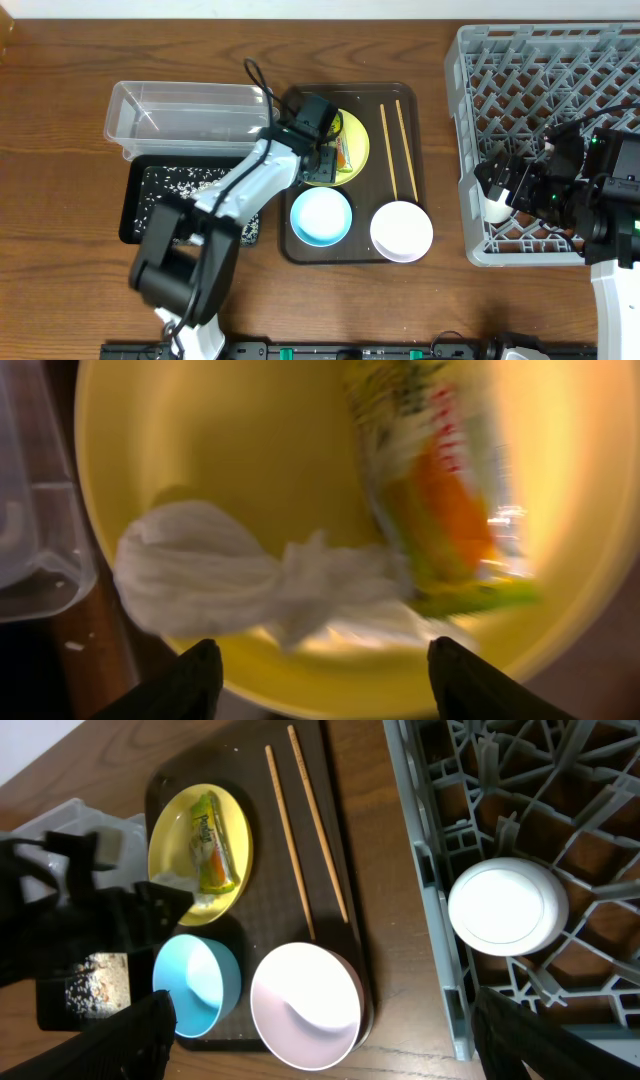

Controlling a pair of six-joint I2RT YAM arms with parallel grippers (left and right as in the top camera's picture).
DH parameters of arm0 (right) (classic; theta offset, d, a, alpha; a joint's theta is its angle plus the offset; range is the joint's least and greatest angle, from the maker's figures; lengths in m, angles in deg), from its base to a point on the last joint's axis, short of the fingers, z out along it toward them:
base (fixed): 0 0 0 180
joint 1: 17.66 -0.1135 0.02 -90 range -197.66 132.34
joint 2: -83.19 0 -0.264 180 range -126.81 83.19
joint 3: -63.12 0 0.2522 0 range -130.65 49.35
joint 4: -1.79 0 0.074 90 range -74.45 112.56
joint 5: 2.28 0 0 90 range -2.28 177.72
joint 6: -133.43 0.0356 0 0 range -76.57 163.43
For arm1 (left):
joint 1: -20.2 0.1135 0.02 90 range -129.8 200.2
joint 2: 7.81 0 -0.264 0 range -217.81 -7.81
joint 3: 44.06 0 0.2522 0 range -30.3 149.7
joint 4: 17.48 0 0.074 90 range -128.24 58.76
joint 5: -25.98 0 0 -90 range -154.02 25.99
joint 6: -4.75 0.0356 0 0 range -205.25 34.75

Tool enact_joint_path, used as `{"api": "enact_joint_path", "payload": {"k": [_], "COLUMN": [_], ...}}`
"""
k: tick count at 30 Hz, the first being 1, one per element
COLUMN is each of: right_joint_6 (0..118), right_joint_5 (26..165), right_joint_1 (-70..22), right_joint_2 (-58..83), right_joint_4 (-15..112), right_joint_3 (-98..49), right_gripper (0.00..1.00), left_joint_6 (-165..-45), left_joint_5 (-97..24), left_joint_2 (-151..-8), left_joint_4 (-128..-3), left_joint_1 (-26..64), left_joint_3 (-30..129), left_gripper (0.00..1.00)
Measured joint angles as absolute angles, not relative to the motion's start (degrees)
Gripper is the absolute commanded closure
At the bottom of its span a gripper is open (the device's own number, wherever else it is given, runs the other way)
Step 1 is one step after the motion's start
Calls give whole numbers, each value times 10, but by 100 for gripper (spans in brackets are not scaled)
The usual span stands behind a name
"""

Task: Sort waste into correct bins and load items into the dishwasher rack
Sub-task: 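Set the empty blue bowl back on the brown tray, then pick the white tissue off the yellow plate and drop it in the clear bin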

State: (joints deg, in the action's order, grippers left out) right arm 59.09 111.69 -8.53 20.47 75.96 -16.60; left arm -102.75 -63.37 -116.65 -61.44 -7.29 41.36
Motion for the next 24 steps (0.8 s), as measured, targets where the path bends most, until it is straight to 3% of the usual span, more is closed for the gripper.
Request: {"api": "enact_joint_path", "payload": {"k": [2,4,6,8,15,24], "right_joint_6": [591,591,591,591,591,591], "right_joint_5": [1117,1117,1117,1117,1117,1117], "right_joint_1": [-85,-86,-86,-85,-85,-86], "right_joint_2": [205,205,205,205,205,205], "right_joint_4": [760,760,760,760,760,761], "right_joint_3": [-166,-166,-166,-166,-166,-166], "right_gripper": [8,8,8,8,7,7], "left_joint_6": [-1027,-1024,-1021,-1021,-1017,-1017], "left_joint_5": [-648,-658,-658,-663,-670,-709], "left_joint_2": [-1187,-1201,-1206,-1205,-1166,-1008], "left_joint_4": [-609,-605,-600,-603,-671,-684], "left_joint_1": [-73,-73,-74,-75,-74,-35], "left_joint_3": [414,414,415,416,446,502], "left_gripper": [44,70,86,94,94,94]}}
